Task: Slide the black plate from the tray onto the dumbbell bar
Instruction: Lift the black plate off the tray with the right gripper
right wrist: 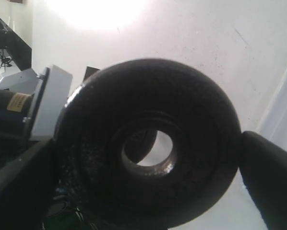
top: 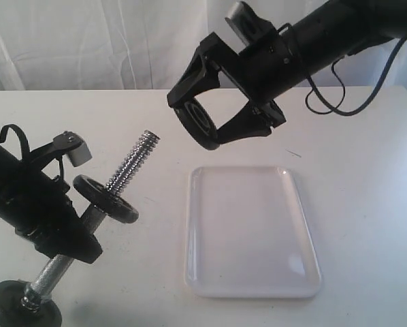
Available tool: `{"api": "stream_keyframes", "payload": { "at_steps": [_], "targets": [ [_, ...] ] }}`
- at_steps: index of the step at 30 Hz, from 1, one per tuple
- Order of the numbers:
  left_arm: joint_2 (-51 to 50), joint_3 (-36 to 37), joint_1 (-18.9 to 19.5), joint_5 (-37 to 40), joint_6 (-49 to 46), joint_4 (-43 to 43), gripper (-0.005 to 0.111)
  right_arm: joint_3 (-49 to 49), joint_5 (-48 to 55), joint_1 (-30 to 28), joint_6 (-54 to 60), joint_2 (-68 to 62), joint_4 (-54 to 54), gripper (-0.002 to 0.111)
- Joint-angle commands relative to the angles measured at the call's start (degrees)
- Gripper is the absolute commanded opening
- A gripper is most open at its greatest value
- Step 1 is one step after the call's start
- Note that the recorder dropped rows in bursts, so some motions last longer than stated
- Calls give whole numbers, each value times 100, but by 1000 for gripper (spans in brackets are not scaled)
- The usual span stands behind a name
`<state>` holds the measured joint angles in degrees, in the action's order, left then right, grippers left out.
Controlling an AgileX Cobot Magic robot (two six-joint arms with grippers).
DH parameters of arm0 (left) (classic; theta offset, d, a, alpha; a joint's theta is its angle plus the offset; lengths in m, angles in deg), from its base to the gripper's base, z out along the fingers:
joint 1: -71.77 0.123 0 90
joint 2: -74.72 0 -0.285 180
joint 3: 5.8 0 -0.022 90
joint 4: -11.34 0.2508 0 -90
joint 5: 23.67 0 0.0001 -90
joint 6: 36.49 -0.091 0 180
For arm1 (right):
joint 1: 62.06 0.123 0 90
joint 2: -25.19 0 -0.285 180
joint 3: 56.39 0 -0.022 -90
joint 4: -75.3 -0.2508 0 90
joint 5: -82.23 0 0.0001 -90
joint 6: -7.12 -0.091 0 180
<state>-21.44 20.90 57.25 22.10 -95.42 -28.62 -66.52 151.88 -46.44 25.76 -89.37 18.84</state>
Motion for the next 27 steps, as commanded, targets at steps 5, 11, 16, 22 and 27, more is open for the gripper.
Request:
{"api": "stream_keyframes", "payload": {
  "at_steps": [5,11,16,22,27],
  "targets": [
    [278,-154,4,642,-241,-697,0,398,31,-21,186,112,-375,0],
    [278,-154,4,653,-294,-697,0,398,31,-21,186,112,-706,0],
    [278,-157,4,722,-382,-711,0,398,31,-9,186,134,-716,0],
    [278,-157,4,761,-444,-769,0,398,31,1,186,330,-722,0],
    [278,-157,4,875,-599,-921,0,398,31,39,186,444,-722,0]
  ]
}}
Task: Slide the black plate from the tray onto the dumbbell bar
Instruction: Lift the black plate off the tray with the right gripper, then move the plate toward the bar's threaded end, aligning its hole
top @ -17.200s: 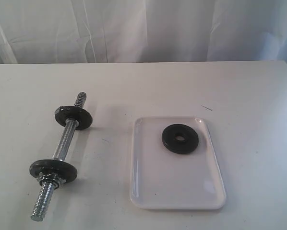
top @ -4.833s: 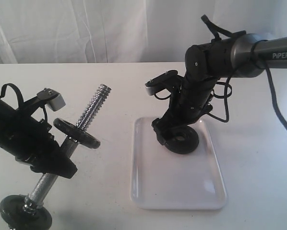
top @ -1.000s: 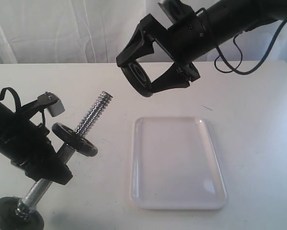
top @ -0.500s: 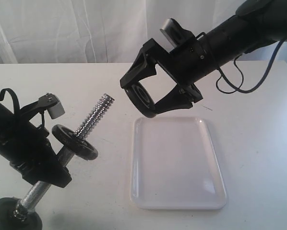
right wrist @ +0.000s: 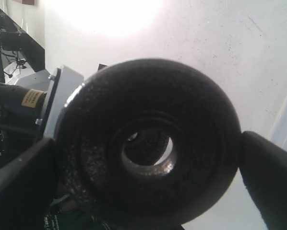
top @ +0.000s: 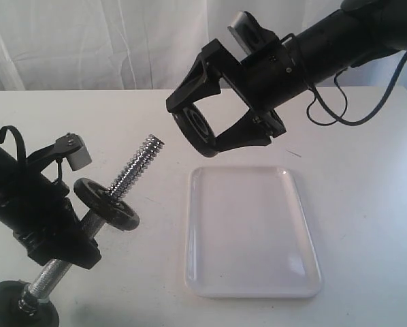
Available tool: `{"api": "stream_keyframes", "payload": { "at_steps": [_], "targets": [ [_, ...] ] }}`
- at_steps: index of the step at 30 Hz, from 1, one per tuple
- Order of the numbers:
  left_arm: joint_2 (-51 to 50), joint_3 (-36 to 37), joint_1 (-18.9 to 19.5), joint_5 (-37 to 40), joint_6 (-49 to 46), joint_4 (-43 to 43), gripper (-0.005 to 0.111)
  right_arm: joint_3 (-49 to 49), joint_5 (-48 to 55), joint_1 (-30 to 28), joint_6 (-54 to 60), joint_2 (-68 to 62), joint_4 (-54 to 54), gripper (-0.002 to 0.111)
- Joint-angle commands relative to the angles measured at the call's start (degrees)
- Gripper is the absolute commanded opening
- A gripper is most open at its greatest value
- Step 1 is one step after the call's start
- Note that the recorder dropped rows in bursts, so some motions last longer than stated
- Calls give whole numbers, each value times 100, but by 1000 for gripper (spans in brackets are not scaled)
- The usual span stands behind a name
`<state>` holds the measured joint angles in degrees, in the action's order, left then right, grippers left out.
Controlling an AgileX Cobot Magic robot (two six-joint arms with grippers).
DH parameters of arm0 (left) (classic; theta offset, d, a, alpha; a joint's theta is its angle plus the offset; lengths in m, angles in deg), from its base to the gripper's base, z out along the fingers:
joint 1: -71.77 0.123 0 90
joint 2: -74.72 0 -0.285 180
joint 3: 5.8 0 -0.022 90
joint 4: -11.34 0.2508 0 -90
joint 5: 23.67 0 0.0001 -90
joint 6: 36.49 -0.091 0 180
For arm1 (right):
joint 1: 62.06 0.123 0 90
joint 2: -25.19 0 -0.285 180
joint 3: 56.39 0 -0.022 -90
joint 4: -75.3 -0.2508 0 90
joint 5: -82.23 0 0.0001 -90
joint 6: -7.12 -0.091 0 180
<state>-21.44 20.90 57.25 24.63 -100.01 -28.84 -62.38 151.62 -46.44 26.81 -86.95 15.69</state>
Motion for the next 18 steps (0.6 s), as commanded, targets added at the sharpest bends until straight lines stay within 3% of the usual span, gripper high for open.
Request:
{"api": "stream_keyframes", "payload": {
  "at_steps": [1,18],
  "targets": [
    [278,-157,4,630,-141,-900,0,-5,57,53,81,203,-408,0],
    [278,-157,4,695,-315,-1036,0,-5,57,432,216,179,-397,0]
  ]
}}
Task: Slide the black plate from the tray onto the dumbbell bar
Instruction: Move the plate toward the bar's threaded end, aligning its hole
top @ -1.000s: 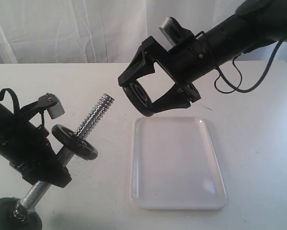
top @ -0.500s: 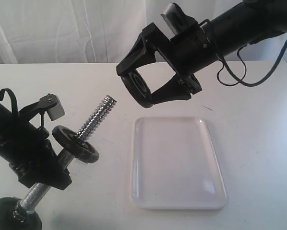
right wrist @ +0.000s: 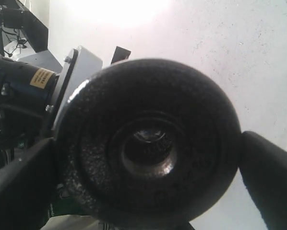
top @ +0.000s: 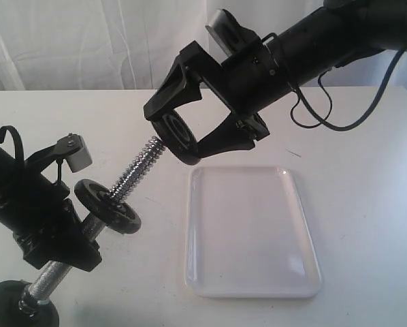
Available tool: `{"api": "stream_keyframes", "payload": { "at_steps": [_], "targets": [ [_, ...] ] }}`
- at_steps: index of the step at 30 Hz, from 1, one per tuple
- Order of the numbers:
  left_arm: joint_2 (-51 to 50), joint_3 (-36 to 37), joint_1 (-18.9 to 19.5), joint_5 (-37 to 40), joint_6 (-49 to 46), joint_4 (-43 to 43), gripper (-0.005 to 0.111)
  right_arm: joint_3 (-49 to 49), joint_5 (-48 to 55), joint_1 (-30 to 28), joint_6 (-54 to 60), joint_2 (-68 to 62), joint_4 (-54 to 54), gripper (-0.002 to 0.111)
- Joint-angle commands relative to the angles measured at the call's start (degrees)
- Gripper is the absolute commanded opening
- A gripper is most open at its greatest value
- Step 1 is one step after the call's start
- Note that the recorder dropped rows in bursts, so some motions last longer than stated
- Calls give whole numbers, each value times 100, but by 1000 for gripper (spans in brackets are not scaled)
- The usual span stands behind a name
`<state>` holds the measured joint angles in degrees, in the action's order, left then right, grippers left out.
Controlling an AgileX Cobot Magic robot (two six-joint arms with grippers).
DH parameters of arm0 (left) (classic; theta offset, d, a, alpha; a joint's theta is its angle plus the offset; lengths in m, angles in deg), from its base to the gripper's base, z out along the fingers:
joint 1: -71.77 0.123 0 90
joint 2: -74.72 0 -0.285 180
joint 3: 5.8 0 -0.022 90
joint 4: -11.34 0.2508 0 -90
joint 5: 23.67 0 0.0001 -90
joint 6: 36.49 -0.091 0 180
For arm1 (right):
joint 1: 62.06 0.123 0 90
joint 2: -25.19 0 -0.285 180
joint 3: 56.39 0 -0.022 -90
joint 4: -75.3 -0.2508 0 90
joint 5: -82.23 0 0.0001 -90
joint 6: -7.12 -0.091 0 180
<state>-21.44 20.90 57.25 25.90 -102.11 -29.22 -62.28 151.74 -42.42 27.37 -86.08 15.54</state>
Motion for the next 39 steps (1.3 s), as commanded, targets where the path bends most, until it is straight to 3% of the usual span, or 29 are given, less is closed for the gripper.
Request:
{"api": "stream_keyframes", "payload": {
  "at_steps": [1,25,39],
  "targets": [
    [278,-157,4,568,-121,-1029,0,-16,46,42,158,92,-382,0],
    [278,-157,4,658,-341,-1169,0,-16,46,163,395,-134,-721,0],
    [278,-157,4,658,-357,-1212,0,-16,46,547,395,-134,-710,0]
  ]
}}
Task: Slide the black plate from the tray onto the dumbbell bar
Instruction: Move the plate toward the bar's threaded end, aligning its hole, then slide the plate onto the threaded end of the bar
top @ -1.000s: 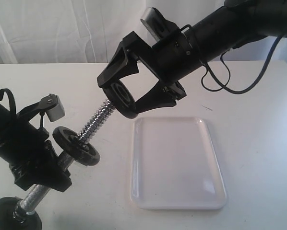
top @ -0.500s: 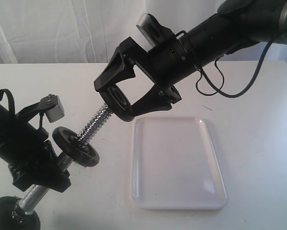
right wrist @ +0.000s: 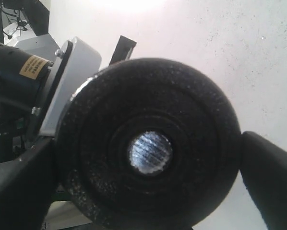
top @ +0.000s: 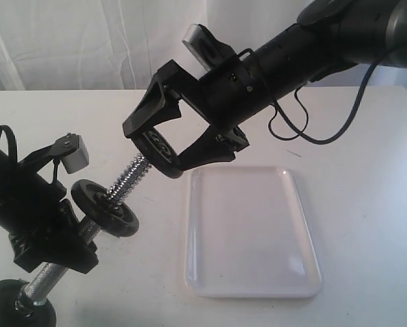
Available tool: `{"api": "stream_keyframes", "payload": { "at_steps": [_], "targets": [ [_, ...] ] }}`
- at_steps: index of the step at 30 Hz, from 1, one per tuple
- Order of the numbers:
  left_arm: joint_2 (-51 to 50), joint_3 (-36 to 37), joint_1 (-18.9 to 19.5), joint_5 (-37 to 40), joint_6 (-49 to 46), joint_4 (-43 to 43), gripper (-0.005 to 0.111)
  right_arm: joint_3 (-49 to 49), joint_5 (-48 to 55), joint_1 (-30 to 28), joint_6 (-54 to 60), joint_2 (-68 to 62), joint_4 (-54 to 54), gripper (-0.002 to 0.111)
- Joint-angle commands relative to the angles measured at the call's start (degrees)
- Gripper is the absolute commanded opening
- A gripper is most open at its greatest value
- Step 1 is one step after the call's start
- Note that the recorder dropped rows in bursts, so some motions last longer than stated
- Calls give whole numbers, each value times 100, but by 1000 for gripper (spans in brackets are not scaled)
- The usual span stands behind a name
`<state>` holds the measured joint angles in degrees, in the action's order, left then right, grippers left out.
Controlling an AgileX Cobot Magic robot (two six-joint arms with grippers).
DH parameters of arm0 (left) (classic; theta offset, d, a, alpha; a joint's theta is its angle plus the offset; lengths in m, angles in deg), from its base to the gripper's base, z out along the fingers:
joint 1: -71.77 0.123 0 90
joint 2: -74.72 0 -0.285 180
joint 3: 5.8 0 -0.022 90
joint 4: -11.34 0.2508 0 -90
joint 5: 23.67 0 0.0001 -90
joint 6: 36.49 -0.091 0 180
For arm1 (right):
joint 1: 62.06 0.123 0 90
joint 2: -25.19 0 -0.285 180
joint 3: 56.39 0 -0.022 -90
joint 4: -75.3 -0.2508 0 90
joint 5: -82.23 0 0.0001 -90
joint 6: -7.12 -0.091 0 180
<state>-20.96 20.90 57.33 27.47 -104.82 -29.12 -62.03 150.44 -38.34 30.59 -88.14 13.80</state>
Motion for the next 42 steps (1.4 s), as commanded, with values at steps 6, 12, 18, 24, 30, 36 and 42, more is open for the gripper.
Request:
{"api": "stream_keyframes", "payload": {
  "at_steps": [6,12,18,24,30,36,42],
  "targets": [
    [229,-157,-4,512,-85,-1216,0,-40,176,163,74,71,-392,0],
    [229,-157,-4,512,-85,-1216,0,-40,176,198,74,71,-253,0],
    [229,-157,-4,512,-85,-1216,0,-40,176,209,74,71,-253,0],
    [229,-157,-4,512,-85,-1216,0,-40,176,220,39,71,-253,0],
    [229,-157,-4,510,-85,-1227,0,-40,176,323,39,71,-186,0],
    [229,-157,-4,510,-85,-1238,0,-40,176,323,51,71,-194,4],
    [229,-157,-4,510,-85,-1238,0,-40,176,323,51,71,-194,46]
  ]
}}
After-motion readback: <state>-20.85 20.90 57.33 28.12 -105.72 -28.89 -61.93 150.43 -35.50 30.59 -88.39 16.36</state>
